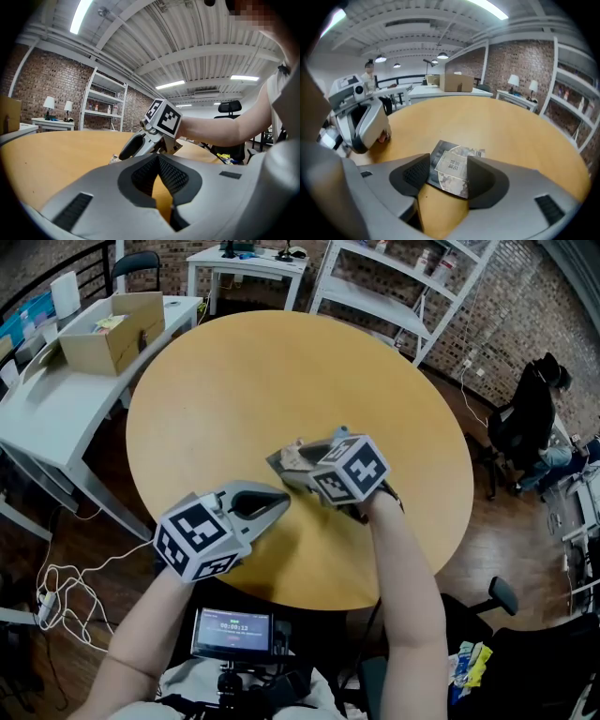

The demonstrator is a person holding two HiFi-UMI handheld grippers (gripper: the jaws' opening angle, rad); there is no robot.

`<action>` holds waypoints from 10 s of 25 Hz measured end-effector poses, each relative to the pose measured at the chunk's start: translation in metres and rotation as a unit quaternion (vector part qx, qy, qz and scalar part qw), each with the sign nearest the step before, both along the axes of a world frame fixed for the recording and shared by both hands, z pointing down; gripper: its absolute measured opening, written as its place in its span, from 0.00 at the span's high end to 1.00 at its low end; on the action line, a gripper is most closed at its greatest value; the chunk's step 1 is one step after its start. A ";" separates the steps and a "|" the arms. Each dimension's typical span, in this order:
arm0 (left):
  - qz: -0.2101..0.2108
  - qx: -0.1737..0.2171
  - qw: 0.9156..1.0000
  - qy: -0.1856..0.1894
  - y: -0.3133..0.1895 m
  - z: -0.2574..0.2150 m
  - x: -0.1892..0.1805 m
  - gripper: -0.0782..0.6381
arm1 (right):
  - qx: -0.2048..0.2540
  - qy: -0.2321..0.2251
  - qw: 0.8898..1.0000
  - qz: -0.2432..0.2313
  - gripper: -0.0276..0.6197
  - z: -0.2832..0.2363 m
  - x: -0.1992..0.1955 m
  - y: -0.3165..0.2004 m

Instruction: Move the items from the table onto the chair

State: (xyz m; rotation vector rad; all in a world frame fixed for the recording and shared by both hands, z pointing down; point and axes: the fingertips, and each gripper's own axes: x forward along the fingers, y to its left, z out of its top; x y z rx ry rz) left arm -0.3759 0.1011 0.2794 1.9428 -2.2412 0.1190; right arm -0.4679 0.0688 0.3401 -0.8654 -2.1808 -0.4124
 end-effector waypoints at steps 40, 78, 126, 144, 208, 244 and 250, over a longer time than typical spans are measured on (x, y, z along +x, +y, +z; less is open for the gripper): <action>0.202 0.045 0.978 0.012 -0.147 -0.053 0.127 0.88 | -0.169 -0.235 0.923 0.253 0.92 -0.108 0.201 -0.181; 0.534 0.003 0.840 0.100 -0.377 0.106 0.477 0.88 | -0.112 -0.222 0.616 0.747 0.92 0.129 0.663 -0.407; 0.315 0.036 0.948 0.028 -0.295 -0.059 0.283 0.88 | -0.207 -0.381 0.798 0.419 0.95 -0.100 0.396 -0.313; 0.099 0.062 0.993 0.019 -0.120 -0.070 0.113 0.88 | -0.270 -0.313 0.884 0.218 0.95 -0.118 0.198 -0.136; 0.000 0.003 1.000 -0.002 -0.008 -0.018 0.002 0.88 | -0.223 -0.244 0.932 0.151 0.95 -0.085 0.080 -0.011; 0.027 -0.007 1.000 -0.006 -0.016 -0.016 0.014 0.88 | -0.040 -0.023 0.960 0.278 0.55 -0.016 -0.042 -0.093; 0.026 -0.005 1.000 -0.008 -0.014 -0.015 0.012 0.88 | -0.045 -0.023 0.966 0.253 0.67 -0.017 -0.041 -0.086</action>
